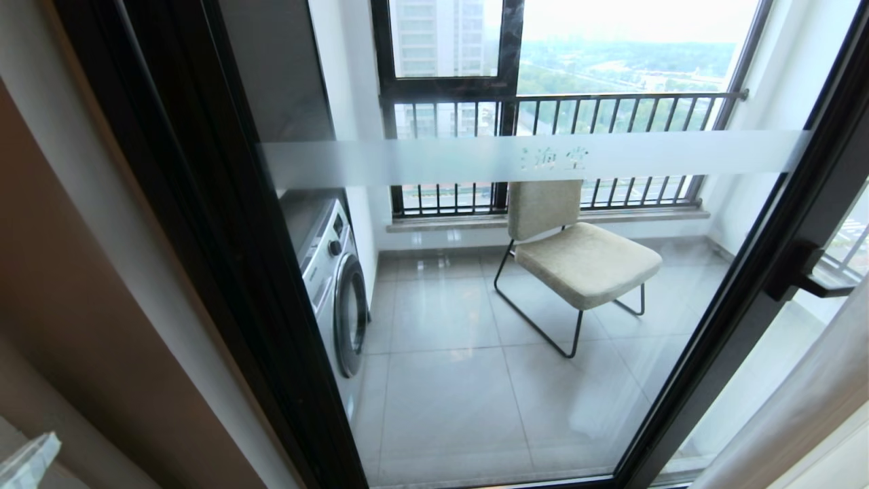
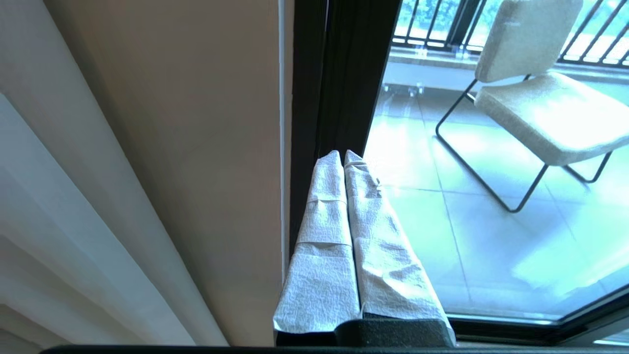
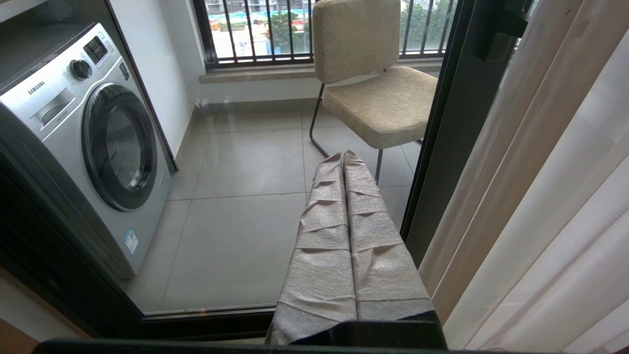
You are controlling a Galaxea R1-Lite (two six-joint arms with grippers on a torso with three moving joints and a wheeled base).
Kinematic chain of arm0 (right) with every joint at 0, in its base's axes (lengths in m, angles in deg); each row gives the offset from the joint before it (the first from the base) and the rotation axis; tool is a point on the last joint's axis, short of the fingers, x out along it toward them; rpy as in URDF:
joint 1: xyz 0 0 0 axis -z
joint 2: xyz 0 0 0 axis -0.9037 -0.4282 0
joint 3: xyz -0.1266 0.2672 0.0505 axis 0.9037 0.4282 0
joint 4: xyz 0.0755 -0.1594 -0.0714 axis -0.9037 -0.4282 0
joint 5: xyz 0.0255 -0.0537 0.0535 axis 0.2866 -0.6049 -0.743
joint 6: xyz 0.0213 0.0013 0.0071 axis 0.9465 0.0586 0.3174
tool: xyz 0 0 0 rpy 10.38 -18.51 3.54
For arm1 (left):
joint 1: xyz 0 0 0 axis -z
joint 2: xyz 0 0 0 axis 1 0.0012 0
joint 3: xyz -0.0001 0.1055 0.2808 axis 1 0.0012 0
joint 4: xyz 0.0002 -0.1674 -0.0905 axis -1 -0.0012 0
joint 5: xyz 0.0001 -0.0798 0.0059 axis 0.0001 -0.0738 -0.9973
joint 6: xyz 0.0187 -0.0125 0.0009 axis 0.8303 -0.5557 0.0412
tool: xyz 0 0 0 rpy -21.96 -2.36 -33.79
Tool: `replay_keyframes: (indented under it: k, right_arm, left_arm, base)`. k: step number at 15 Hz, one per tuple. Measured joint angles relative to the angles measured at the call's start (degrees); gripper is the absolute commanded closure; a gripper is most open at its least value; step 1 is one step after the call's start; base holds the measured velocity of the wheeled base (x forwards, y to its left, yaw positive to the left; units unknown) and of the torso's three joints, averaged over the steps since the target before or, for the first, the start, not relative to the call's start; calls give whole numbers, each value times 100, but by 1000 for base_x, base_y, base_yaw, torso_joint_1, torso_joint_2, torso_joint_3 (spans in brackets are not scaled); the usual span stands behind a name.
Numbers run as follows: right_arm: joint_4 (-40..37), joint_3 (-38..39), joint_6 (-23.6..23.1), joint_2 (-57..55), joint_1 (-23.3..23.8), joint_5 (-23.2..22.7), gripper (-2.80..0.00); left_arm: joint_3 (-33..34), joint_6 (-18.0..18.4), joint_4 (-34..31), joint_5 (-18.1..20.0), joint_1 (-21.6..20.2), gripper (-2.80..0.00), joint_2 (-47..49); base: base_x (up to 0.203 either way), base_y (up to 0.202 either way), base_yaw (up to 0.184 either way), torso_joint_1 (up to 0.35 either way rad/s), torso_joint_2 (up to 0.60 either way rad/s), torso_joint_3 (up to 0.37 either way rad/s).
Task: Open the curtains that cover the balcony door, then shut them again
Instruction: Pull the inner curtains open on both sides
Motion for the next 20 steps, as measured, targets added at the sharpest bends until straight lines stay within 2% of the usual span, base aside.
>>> replay_keyframes:
  k: [4,5,9,13,20]
  right_arm:
    - [0,0,-2,0,0,-1,0]
    - [1,0,-2,0,0,0,0]
    - [1,0,5,0,1,-1,0]
    - [-1,0,5,0,0,5,0]
    - [-1,0,5,0,0,2,0]
  left_arm:
    - [192,450,-759,21,315,0,-830]
    - [200,619,-938,76,334,0,-996]
    - [208,791,-1575,357,179,0,-1810]
    - [208,812,-1661,387,99,0,-2530]
    - [208,801,-1663,377,85,0,-2744]
  base:
    - [0,0,0,0,0,0]
    - [0,0,0,0,0,0]
    - [0,0,0,0,0,0]
    - [0,0,0,0,0,0]
    - [0,0,0,0,0,0]
